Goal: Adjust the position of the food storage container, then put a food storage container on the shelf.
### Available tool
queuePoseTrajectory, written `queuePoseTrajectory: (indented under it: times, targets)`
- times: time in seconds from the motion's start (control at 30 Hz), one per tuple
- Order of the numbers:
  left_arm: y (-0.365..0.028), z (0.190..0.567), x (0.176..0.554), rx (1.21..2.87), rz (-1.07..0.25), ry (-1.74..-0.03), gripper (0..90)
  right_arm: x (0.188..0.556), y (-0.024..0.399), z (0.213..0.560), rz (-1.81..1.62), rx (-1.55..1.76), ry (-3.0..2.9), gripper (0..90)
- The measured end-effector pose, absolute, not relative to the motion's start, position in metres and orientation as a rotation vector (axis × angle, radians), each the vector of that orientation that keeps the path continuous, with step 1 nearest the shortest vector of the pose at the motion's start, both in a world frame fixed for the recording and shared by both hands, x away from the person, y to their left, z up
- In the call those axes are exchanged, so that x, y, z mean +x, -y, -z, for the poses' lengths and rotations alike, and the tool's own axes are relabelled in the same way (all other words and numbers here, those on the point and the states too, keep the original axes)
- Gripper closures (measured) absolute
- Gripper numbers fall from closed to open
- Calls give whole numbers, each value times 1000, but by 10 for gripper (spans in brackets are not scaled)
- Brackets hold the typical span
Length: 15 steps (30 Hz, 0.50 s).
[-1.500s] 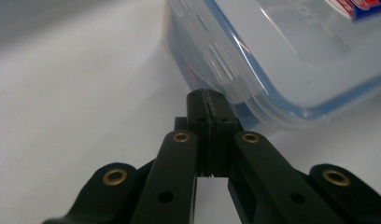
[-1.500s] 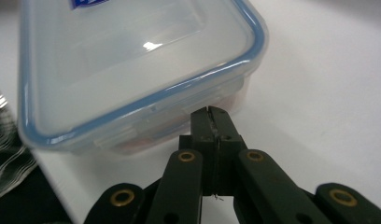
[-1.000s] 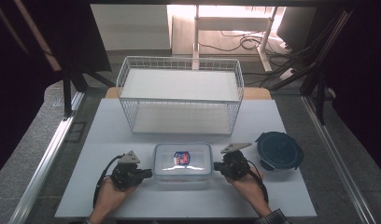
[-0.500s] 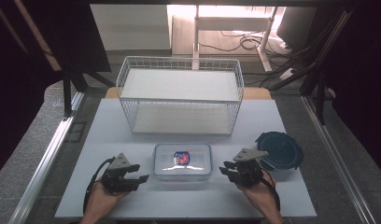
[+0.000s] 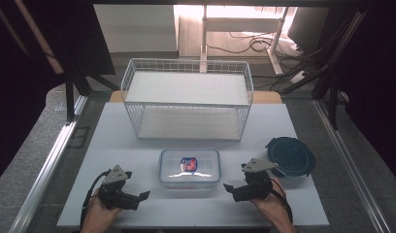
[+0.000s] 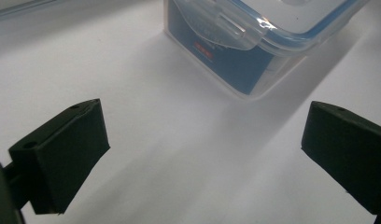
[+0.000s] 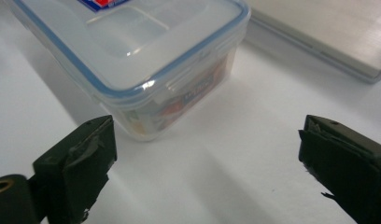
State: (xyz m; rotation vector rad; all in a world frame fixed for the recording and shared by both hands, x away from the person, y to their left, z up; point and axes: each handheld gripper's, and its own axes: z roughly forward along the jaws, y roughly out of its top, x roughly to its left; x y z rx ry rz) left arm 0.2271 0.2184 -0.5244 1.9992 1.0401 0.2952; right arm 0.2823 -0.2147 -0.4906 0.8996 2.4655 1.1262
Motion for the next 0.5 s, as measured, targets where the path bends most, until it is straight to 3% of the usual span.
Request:
queuePoseTrajectory:
  times: [0.17,0.5]
  targets:
    - [-221,524,227,1969,-344,-1022,0,283,216,491,-1159,919,-2467,20]
    - [-216,522,235,1933,-297,-1012,0,286,212,490,-1168,898,-2457,11]
